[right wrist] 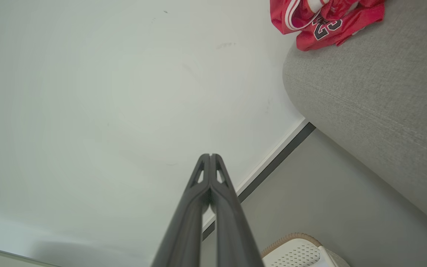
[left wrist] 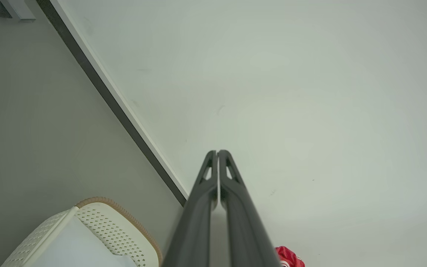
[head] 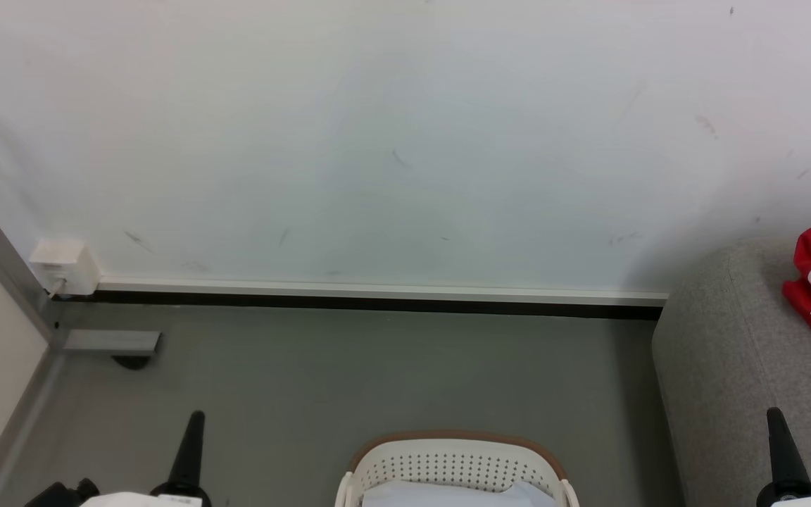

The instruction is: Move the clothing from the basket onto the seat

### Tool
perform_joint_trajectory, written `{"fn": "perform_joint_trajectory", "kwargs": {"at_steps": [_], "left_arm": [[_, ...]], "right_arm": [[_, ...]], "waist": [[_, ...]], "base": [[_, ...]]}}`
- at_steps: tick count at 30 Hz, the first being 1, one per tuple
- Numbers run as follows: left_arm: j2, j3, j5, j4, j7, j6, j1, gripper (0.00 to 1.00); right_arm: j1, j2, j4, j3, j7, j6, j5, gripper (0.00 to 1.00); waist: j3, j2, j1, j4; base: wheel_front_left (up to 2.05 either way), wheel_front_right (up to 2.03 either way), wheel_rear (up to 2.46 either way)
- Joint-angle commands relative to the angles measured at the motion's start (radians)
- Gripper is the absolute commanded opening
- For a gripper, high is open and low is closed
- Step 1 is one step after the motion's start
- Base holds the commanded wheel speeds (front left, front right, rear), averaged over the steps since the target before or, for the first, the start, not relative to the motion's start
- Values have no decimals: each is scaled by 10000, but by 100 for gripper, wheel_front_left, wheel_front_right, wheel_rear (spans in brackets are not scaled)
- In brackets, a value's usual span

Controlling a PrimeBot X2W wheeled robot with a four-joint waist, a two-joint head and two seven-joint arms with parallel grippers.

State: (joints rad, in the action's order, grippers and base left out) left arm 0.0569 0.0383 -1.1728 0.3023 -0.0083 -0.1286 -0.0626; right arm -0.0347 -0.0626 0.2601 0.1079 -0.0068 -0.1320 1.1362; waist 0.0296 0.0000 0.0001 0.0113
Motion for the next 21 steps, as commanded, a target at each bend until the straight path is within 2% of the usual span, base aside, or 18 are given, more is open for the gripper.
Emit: {"fn": "perform_joint_trajectory", "kwargs": {"at_steps": [1, 21], "left_arm": [[27, 89, -344, -145, 100, -21, -236, 0], [-6, 384, -2069, -337, 584, -27, -351, 0]], "right_arm": [[-203, -26, -102, 49, 68, 13, 332, 0], [-474, 37, -141, 65, 565, 17, 2191, 0]], "waist": [[-9, 0, 0, -3], [-123, 0, -1, -42]], "base": [[0, 0, 0], [0, 0, 0]]}}
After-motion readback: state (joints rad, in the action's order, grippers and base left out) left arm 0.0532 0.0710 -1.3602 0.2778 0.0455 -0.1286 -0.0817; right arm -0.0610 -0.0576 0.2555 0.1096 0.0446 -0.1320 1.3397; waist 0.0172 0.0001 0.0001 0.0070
